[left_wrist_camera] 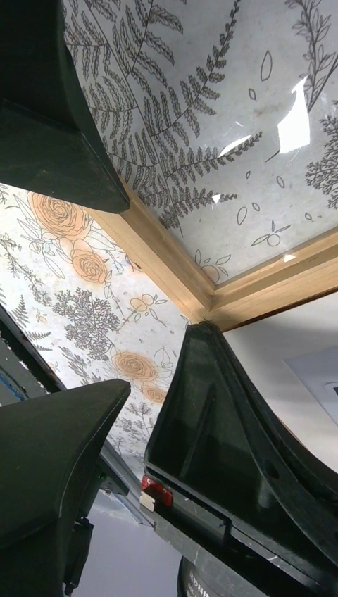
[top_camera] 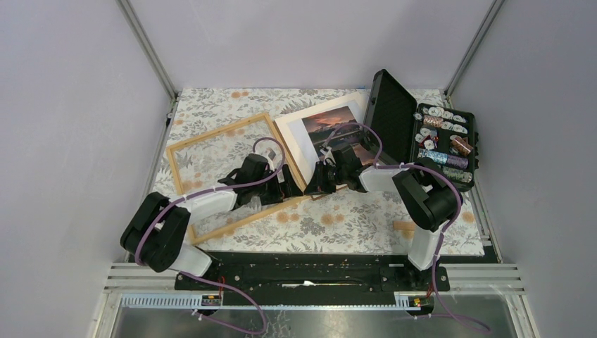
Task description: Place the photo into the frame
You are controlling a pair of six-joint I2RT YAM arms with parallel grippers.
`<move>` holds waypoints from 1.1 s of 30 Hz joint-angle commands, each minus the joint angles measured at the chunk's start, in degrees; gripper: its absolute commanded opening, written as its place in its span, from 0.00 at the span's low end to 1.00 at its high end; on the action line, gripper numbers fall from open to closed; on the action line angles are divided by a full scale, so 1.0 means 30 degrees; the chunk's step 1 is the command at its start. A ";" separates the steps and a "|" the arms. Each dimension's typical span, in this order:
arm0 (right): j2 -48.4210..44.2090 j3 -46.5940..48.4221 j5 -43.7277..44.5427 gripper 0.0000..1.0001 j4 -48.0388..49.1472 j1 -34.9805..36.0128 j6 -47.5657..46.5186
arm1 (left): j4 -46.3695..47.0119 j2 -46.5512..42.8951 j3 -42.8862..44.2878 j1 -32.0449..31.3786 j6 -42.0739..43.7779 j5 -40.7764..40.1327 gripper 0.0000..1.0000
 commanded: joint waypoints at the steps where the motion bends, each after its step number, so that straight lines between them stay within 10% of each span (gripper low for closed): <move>1: 0.0020 0.0017 0.0150 0.20 -0.0697 0.0294 -0.0249 | -0.1014 0.0820 -0.0561 0.0339 0.1106 -0.3482 0.96; 13: -0.0127 0.0138 0.0209 0.20 -0.1101 0.0329 -0.0454 | 0.4604 0.0391 -0.2262 0.2241 -0.2812 0.4774 0.98; 33: 0.1443 0.2345 0.0730 0.41 -0.1933 0.1812 -0.1170 | -0.9096 -0.8393 0.3844 0.2389 0.3199 -0.3118 0.99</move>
